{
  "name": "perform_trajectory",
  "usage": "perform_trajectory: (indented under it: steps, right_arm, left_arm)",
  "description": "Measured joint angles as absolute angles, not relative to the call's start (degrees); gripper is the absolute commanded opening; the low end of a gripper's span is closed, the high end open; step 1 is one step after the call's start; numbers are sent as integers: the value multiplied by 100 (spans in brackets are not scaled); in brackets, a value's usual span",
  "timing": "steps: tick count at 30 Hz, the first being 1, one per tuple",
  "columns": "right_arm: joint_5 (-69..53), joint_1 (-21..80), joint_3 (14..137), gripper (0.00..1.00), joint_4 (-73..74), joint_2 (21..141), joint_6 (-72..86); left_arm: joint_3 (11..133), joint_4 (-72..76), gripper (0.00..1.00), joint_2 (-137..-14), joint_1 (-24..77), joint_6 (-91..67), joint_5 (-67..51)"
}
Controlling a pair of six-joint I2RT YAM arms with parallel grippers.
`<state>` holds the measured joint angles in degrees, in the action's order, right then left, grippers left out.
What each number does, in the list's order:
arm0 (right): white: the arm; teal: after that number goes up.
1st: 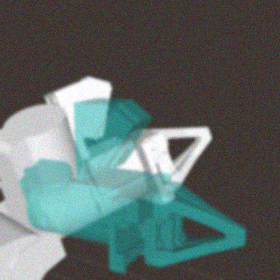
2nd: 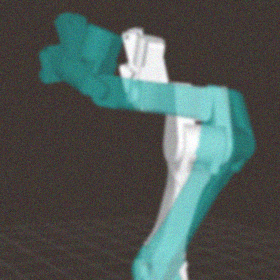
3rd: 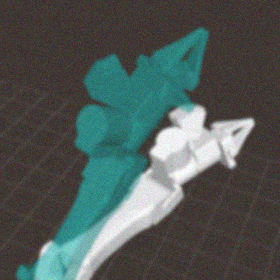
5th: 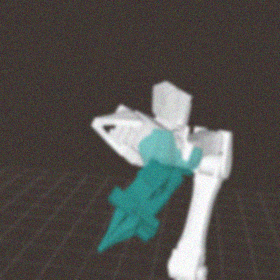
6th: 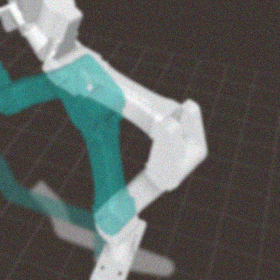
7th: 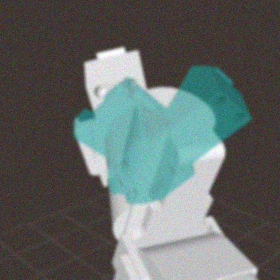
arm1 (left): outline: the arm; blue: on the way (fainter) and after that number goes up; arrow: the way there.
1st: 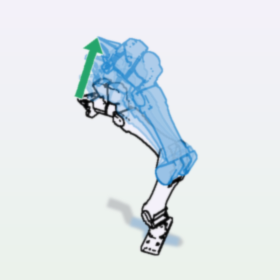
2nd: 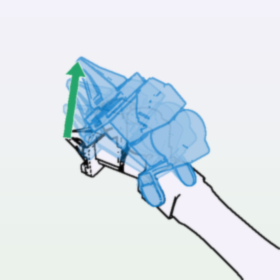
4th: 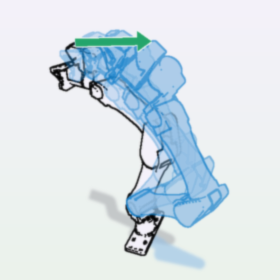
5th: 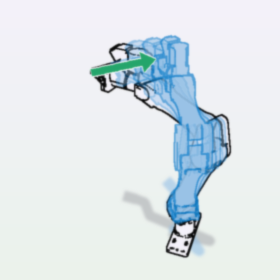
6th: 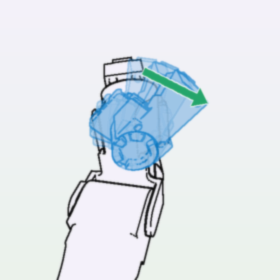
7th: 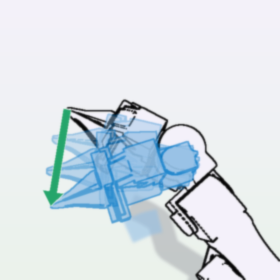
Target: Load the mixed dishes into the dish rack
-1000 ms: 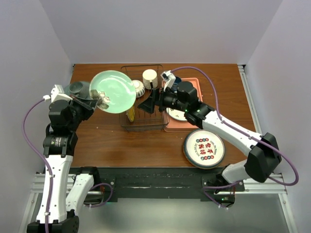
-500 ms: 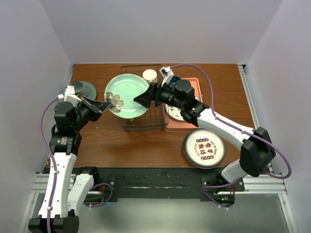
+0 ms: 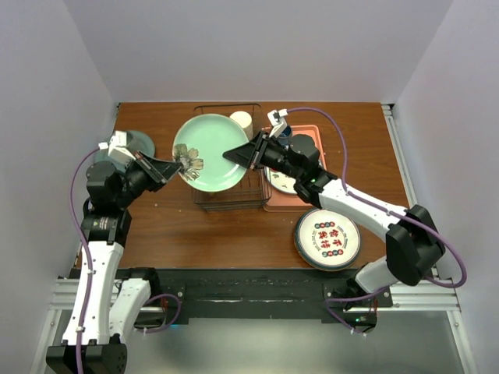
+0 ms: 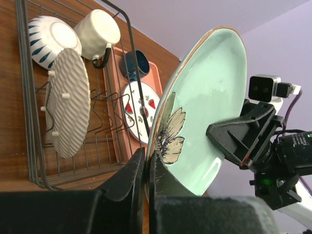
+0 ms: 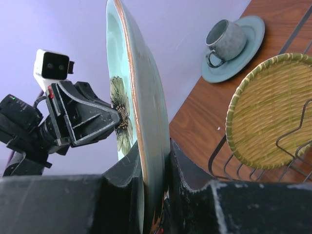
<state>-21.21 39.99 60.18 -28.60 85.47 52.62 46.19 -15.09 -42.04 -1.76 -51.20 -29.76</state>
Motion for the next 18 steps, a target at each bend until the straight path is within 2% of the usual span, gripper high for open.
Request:
perform_trajectory:
  steps: [2, 3, 6, 18]
  right_arm:
    - [-2147, 3994, 5937, 0, -2915, 8495, 5345]
    - [-2163, 3994, 5933, 0, -2921, 8482, 5332]
    - [-2220, 3994, 5924, 0, -2882, 8464, 5334]
    - [-2580, 4016, 5771, 0, -2768, 8208, 5623]
  left_arm:
    - [4613, -1476, 34, -4204, -178, -5054, -3105]
    - [4611, -1461, 44, -4202, -176, -5013, -3173]
    - [4602, -1313, 55, -4163, -176, -4904, -3426]
    - [4381, -510, 56, -4123, -152, -4589, -4152]
